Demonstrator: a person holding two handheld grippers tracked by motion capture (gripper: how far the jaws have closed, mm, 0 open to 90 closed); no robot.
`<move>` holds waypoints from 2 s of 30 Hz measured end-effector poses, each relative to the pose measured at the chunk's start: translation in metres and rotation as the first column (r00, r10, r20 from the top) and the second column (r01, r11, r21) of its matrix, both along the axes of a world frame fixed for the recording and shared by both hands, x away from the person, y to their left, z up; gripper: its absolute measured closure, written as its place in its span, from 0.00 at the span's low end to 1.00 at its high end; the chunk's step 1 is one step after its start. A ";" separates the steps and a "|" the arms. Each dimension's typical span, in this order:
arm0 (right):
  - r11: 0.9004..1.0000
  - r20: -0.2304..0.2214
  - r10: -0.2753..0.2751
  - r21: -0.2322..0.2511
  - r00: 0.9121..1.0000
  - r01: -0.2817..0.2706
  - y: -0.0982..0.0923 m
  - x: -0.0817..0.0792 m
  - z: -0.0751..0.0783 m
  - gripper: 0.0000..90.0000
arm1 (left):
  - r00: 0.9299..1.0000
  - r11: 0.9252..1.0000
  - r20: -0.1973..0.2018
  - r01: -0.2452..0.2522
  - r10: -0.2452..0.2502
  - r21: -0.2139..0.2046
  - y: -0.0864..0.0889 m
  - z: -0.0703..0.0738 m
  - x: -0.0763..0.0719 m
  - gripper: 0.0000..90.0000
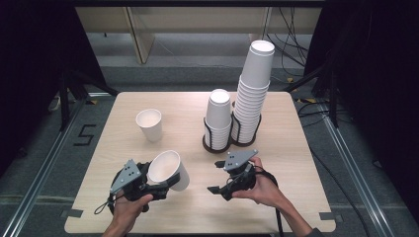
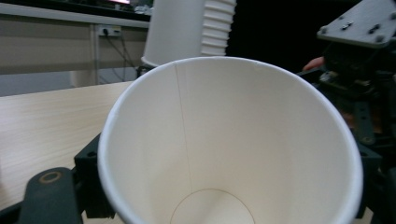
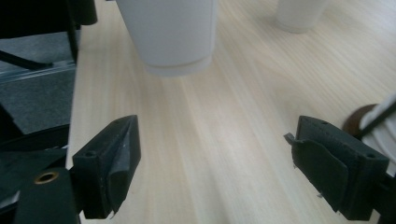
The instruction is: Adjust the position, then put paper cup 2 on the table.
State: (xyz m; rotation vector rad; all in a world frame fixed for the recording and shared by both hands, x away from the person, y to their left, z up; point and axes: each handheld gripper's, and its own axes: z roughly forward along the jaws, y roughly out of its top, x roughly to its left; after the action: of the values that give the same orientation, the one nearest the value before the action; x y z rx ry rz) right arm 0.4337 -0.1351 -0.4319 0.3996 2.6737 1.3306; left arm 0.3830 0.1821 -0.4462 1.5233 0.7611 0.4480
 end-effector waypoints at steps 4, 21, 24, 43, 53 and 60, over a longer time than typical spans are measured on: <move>0.999 -0.001 -0.033 0.002 0.999 0.033 -0.005 0.001 -0.001 0.18 | 0.998 0.997 -0.013 -0.065 0.065 0.047 0.005 -0.002 0.003 0.19; 0.998 -0.010 -0.064 -0.029 0.998 0.064 -0.016 -0.001 -0.011 0.18 | 0.972 0.966 -0.042 -0.226 0.233 0.124 0.021 -0.012 0.014 0.18; 0.997 -0.011 -0.068 -0.040 0.998 0.068 -0.017 -0.001 -0.013 0.18 | 0.968 0.962 -0.038 -0.240 0.246 0.130 0.024 -0.012 0.015 0.18; 0.993 -0.015 -0.090 -0.072 0.996 0.089 -0.022 -0.003 -0.020 0.18 | 0.930 0.922 -0.051 -0.351 0.363 0.166 0.041 -0.022 0.035 0.18; 0.992 -0.015 -0.094 -0.084 0.995 0.092 -0.025 -0.004 -0.024 0.18 | 0.907 0.901 -0.079 -0.395 0.413 0.178 0.051 -0.028 0.054 0.18; 0.992 -0.020 -0.099 -0.084 0.995 0.097 -0.025 -0.004 -0.024 0.18 | 0.887 0.880 -0.089 -0.428 0.452 0.204 0.057 -0.029 0.078 0.18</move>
State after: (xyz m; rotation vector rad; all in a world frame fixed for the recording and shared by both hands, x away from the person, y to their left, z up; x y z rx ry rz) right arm 0.4296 -0.1602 -0.4558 0.5325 2.6800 1.1910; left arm 0.4605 0.2394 -0.4751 1.5545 1.2131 0.7772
